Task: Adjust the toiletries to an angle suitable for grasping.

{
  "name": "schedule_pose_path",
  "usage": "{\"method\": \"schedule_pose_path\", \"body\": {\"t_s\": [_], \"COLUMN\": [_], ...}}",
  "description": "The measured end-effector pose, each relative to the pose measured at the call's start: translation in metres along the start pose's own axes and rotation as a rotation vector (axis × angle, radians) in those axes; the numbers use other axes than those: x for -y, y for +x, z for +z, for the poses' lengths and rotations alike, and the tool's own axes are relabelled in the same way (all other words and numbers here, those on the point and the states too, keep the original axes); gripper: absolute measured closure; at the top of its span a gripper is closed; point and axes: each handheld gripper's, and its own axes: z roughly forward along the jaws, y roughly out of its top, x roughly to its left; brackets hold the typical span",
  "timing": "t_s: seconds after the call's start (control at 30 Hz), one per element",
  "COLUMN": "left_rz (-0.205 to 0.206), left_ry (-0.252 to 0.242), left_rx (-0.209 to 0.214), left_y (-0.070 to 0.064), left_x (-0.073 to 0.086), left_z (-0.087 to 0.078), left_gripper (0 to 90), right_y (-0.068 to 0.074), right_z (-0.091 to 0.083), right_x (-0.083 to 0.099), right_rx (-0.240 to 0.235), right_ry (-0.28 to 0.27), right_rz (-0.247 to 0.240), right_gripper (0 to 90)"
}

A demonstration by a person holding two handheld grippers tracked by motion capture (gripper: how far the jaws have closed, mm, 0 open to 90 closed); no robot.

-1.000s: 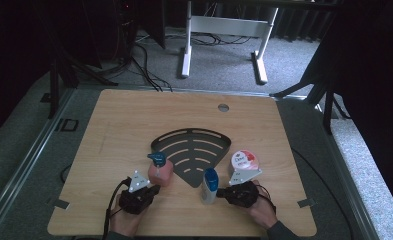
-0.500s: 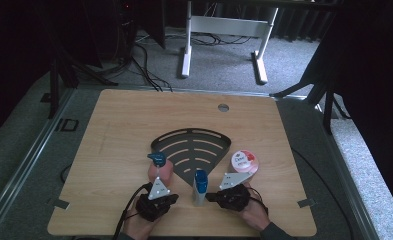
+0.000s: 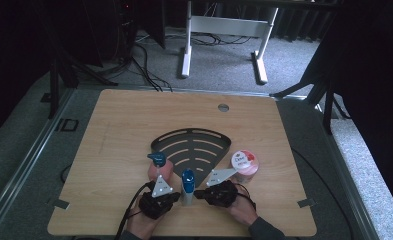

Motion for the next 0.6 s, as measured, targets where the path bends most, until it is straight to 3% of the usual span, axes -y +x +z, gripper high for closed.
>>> {"method": "schedule_pose_path", "body": {"t_s": [0.27,0.43,0.6], "left_rz": [-0.049,-0.05,-0.049], "left_ry": [-0.012,-0.012,-0.007], "left_rx": [-0.028,-0.033,-0.026], "left_y": [0.011,0.011,0.006], "left_x": [-0.001,0.001,0.011], "left_z": [0.001,-0.001,-0.013], "left_gripper": [89.8,89.2,88.9], "right_y": [-0.004,-0.005,0.004], "right_z": [0.011,0.014,0.011], "right_x": [-0.012,-0.015,-0.006], "right_rx": [0.002,-0.001,-0.013], "right_ry": [-0.013,-0.013,0.015], "right_rz": [0.006,0.006,-0.009], "right_gripper": [90.0,90.0,90.0]}}
